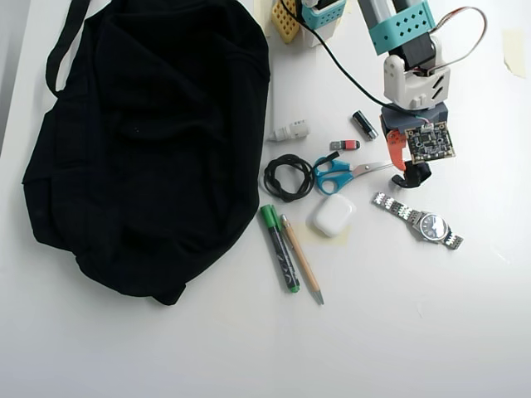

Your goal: Put the black bike light into the black bag

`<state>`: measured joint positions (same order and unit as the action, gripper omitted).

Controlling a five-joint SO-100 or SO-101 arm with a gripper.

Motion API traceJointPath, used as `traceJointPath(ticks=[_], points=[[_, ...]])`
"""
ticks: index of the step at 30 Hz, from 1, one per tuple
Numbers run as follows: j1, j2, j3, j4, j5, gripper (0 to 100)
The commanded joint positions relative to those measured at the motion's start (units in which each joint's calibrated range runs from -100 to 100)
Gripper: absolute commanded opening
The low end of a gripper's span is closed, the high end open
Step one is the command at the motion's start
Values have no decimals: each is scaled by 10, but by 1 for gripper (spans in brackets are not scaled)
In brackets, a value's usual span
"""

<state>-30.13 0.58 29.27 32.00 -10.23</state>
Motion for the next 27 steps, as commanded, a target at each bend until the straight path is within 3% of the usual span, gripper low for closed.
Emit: traceJointPath(ticks=[1, 12, 20, 27], points=[[10, -65, -12, 24, 7, 2], [48, -115, -49, 65, 62, 2], [78, -172, -171, 241, 97, 2], [132, -172, -256, 315, 126, 2]])
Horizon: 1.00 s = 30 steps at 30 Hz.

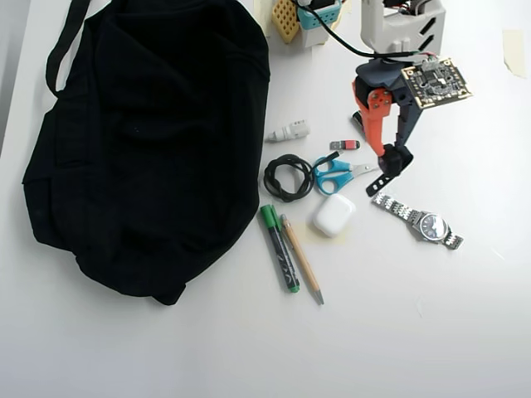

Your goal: Put the black bike light into the black bag

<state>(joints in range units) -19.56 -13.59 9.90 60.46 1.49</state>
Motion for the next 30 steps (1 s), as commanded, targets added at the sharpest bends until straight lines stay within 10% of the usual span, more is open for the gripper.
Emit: traceJointPath(ticks=[1, 13, 30], points=[[35, -30, -77, 45, 9, 2], [157, -32, -233, 216, 30, 2], [358, -19, -198, 166, 60, 2]])
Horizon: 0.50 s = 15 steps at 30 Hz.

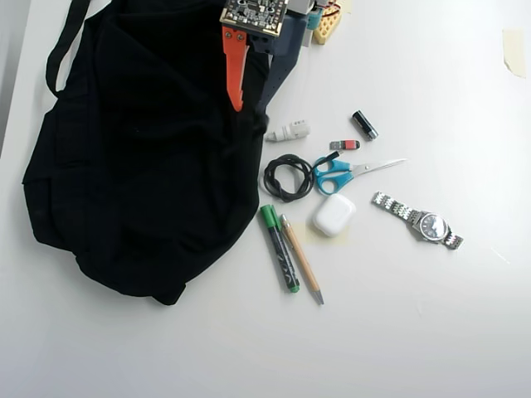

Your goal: Put the black bike light into the black bag

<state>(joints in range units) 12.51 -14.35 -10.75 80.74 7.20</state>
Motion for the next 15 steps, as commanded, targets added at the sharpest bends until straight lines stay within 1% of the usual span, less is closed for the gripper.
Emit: traceJointPath(ticks=[1, 3, 4, 5, 6, 7, 11, 12, 13, 14, 15], points=[[53, -12, 52, -74, 3, 2], [66, -12, 105, -128, 3, 2], [80, -12, 153, -189, 3, 2], [87, -12, 172, -214, 3, 2], [106, -10, 220, -271, 3, 2], [116, -9, 249, -291, 2, 2], [161, -9, 333, -296, -3, 2], [166, -10, 366, -313, -3, 2], [170, -10, 408, -348, -4, 2], [171, -10, 470, -421, -4, 2], [179, -9, 513, -461, -4, 2]])
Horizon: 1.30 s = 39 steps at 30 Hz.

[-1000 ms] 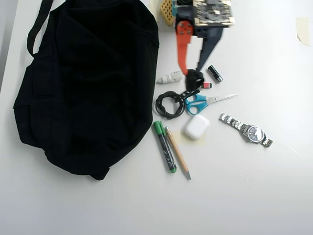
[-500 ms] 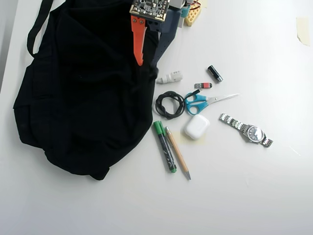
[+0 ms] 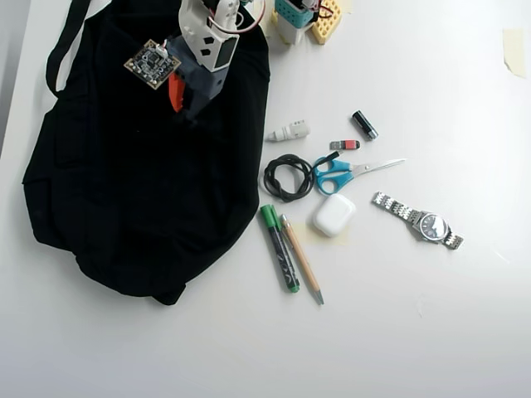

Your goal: Put the black bike light into the black bag

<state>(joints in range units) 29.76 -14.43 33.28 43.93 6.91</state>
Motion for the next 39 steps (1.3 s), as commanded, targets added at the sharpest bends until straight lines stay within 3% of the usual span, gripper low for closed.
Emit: traceJointPath(ticks=[1, 2, 4, 7, 12, 14, 17, 19, 21, 24, 28, 35, 39], points=[[11, -8, 88, -96, 1, 2], [20, -8, 102, -96, 5, 5], [32, -8, 114, -91, 6, 28], [33, -8, 116, -91, 6, 36], [-28, -37, 3, -83, 13, 36], [-96, -103, -42, -3, -8, 34], [-184, -183, -112, 70, -7, 15], [-245, -203, -121, 72, -8, 13], [-328, -238, -114, 72, -9, 2], [-368, -326, -29, 118, -8, 2], [-375, -462, 96, 99, -8, 2], [-458, -676, 325, -3, -10, 2], [-509, -766, 437, -37, -58, 2]])
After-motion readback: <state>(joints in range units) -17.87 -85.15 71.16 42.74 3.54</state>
